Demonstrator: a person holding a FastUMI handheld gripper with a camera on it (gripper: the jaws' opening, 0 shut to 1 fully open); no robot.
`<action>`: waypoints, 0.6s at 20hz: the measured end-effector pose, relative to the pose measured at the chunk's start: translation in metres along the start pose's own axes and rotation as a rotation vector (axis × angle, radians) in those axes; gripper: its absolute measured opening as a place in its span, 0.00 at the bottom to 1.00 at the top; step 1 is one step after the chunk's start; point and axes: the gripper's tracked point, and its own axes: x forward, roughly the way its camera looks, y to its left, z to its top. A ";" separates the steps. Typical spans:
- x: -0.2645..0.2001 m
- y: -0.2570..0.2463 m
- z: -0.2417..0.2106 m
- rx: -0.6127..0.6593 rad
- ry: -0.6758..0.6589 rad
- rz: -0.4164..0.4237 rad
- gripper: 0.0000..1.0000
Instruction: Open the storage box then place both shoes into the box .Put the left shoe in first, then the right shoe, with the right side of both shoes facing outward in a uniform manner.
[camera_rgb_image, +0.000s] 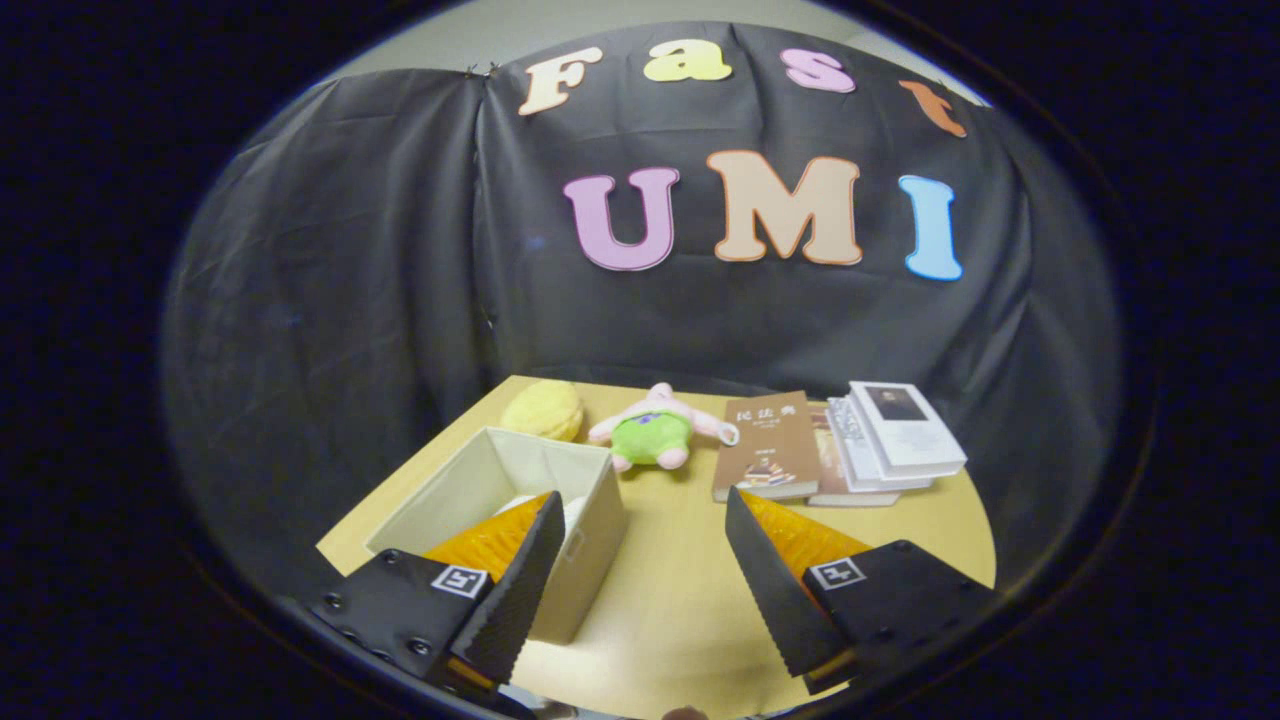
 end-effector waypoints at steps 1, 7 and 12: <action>-0.007 -0.013 0.001 -0.014 -0.018 -0.024 1.00; -0.046 -0.060 0.012 0.026 -0.175 -0.079 1.00; -0.073 -0.100 0.005 0.039 -0.264 -0.157 1.00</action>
